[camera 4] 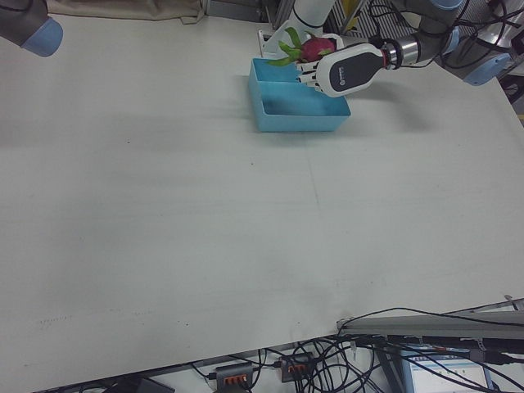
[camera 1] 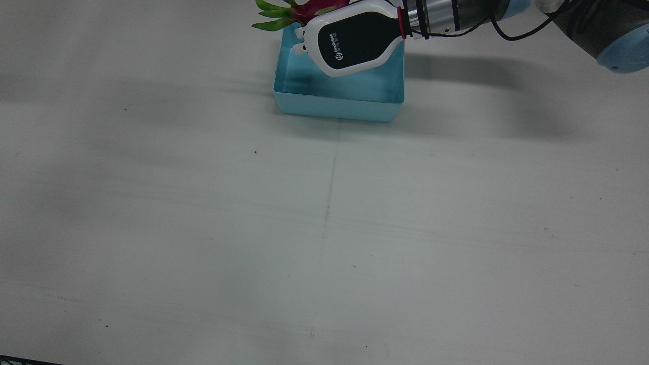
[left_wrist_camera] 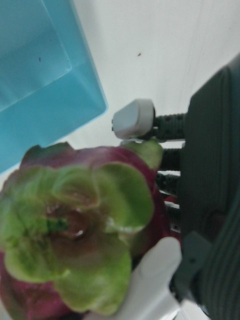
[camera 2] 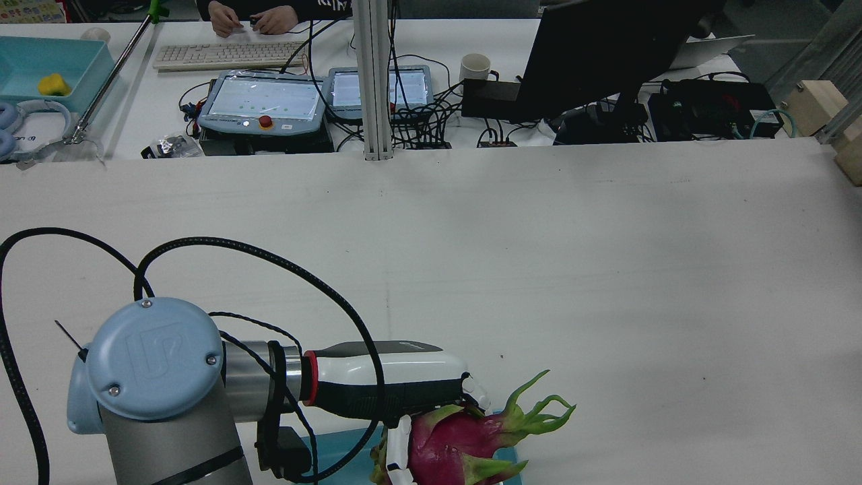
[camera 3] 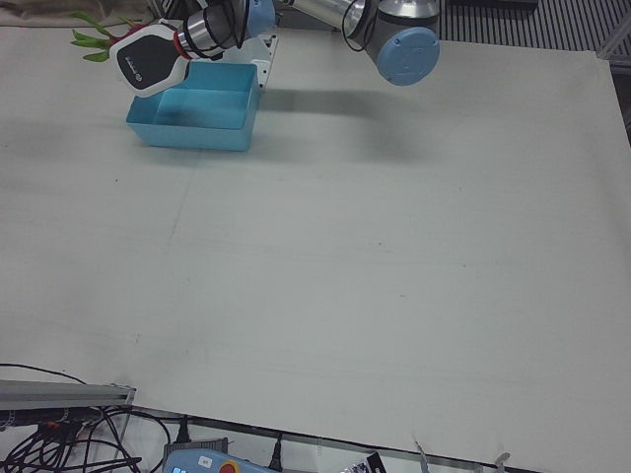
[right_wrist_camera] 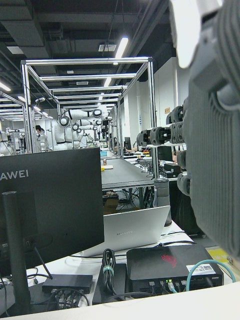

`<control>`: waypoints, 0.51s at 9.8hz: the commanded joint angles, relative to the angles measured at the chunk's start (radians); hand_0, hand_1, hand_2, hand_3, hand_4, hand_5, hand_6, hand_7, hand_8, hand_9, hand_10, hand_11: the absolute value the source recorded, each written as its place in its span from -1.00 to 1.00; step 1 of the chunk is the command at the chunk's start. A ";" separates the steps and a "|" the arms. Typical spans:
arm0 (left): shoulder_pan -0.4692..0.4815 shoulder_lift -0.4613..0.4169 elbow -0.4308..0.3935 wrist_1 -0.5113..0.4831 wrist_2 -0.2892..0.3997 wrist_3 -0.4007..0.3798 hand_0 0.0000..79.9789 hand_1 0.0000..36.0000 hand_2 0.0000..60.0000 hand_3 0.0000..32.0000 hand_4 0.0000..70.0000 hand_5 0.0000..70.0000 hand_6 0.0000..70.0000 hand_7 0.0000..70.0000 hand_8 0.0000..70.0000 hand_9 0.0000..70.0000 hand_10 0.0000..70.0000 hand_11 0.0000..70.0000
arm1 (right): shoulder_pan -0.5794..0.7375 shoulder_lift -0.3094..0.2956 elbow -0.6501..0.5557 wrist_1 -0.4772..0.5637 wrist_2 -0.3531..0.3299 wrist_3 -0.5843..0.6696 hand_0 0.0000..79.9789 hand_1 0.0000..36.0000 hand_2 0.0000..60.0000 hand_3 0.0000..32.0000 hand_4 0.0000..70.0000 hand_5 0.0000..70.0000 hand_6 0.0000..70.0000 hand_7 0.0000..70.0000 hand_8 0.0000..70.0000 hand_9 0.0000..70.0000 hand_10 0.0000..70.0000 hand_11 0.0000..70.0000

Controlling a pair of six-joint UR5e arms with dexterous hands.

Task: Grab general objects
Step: 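Lower the dragon fruit into the blue tray and open the left hand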

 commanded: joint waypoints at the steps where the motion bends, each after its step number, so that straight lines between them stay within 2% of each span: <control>1: 0.008 0.011 -0.002 -0.030 0.011 -0.009 0.41 0.27 -0.58 -1.00 -0.73 -0.66 -0.59 0.05 -0.59 -0.73 -0.89 -0.80 | -0.001 0.000 0.000 -0.001 0.000 0.000 -1.00 -1.00 -1.00 -1.00 -1.00 -1.00 -1.00 -1.00 -1.00 -1.00 -1.00 -1.00; 2: 0.006 0.014 -0.007 -0.030 0.004 -0.009 0.29 -0.06 -1.00 -1.00 -1.00 -0.94 -1.00 -0.95 -0.98 -1.00 -1.00 -1.00 | 0.001 0.000 0.000 0.001 0.000 0.000 -1.00 -1.00 -1.00 -1.00 -1.00 -1.00 -1.00 -1.00 -1.00 -1.00 -1.00 -1.00; 3: 0.006 0.017 -0.009 -0.030 0.001 -0.007 0.29 -0.13 -1.00 -0.99 -1.00 -1.00 -1.00 -1.00 -1.00 -1.00 -1.00 -1.00 | 0.001 0.000 0.000 0.001 0.000 0.000 -1.00 -1.00 -1.00 -1.00 -1.00 -1.00 -1.00 -1.00 -1.00 -1.00 -1.00 -1.00; 4: 0.003 0.017 -0.010 -0.030 0.001 -0.007 0.28 -0.16 -1.00 -0.59 -1.00 -1.00 -1.00 -1.00 -1.00 -1.00 -1.00 -1.00 | 0.001 0.000 0.000 -0.001 0.000 0.000 -1.00 -1.00 -1.00 -1.00 -1.00 -1.00 -1.00 -1.00 -1.00 -1.00 -1.00 -1.00; 5: -0.002 0.017 -0.010 -0.030 0.001 -0.006 0.30 -0.09 -1.00 -0.20 -1.00 -1.00 -1.00 -1.00 -1.00 -1.00 -1.00 -1.00 | 0.001 0.000 0.000 0.001 0.000 0.000 -1.00 -1.00 -1.00 -1.00 -1.00 -1.00 -1.00 -1.00 -1.00 -1.00 -1.00 -1.00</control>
